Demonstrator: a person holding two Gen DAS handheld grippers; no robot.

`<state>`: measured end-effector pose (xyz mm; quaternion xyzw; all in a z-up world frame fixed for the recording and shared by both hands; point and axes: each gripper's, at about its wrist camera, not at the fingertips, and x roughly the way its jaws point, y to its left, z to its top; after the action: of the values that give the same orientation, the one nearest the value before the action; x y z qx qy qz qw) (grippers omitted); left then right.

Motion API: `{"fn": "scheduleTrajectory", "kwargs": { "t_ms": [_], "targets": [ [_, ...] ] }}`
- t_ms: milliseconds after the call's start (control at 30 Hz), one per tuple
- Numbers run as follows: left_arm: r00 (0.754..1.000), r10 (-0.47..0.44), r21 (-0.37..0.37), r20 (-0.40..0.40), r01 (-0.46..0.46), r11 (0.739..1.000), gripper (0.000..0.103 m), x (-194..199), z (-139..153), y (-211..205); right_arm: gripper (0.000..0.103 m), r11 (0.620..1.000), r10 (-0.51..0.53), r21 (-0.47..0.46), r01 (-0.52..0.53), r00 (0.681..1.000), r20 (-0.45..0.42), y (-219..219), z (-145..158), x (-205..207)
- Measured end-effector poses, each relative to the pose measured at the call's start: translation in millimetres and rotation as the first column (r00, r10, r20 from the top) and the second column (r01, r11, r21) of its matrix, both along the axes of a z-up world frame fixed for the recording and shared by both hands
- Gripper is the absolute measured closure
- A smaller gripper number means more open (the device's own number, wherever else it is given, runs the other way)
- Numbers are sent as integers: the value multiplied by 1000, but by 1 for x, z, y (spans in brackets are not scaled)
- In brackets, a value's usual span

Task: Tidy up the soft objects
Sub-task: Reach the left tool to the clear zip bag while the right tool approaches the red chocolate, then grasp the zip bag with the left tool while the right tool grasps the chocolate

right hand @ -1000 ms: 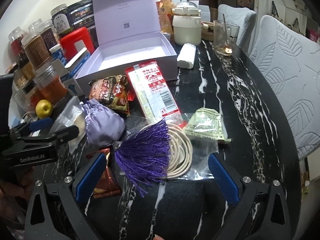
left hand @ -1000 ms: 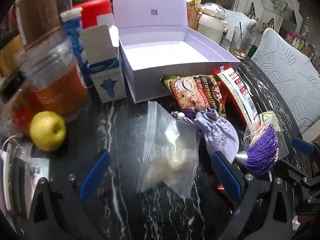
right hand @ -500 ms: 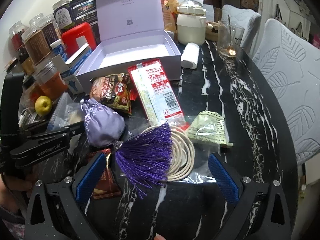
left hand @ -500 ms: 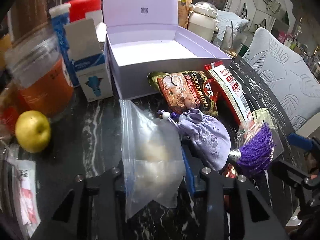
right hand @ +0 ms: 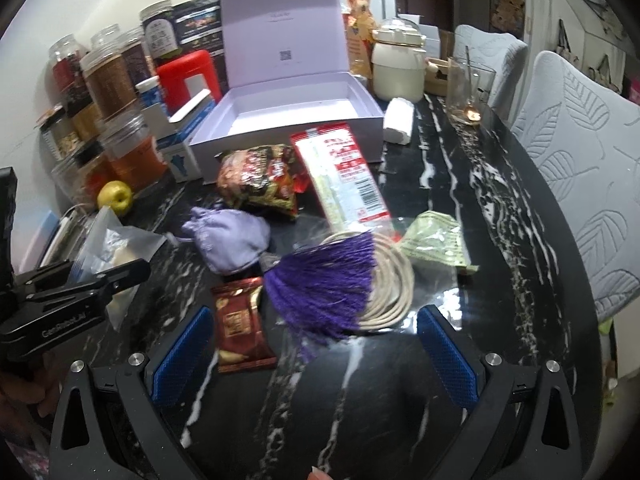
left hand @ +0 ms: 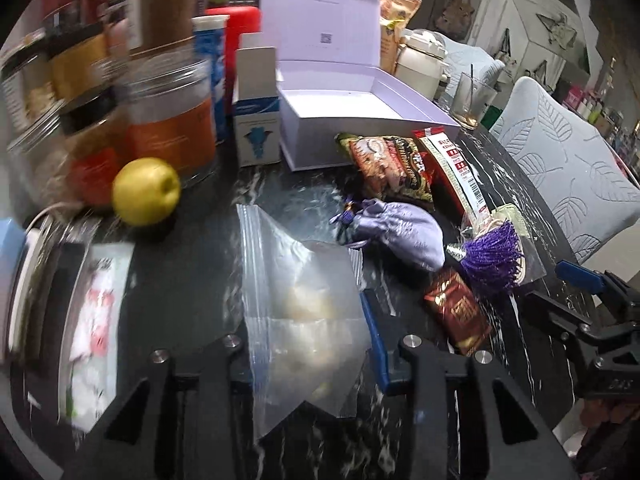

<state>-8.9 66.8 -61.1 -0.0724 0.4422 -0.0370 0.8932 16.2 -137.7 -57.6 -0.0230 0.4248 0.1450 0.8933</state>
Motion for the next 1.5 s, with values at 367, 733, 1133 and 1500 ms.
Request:
{"fn": "scheduleTrajectory", "kwargs": {
  "t_ms": [367,733,1133,1500],
  "targets": [
    [999,26,-8,-22,-26,1000,64,-12,-7,8,37,995,92,37,-90,994,-66,24,-16,-6],
    [999,24,-21,-42,-25,999,64,-4,-13,14,45,984,169,66,-163,979,-115,43,-31,4],
    [998,21,-39,-66,-23,999,64,-1,-17,15,46,981,187,-26,-190,978,-92,56,-38,6],
    [1000,6,-14,-30,-7,1000,64,-10,-9,8,75,982,184,-34,-185,982,-49,49,-37,-3]
  ]
}}
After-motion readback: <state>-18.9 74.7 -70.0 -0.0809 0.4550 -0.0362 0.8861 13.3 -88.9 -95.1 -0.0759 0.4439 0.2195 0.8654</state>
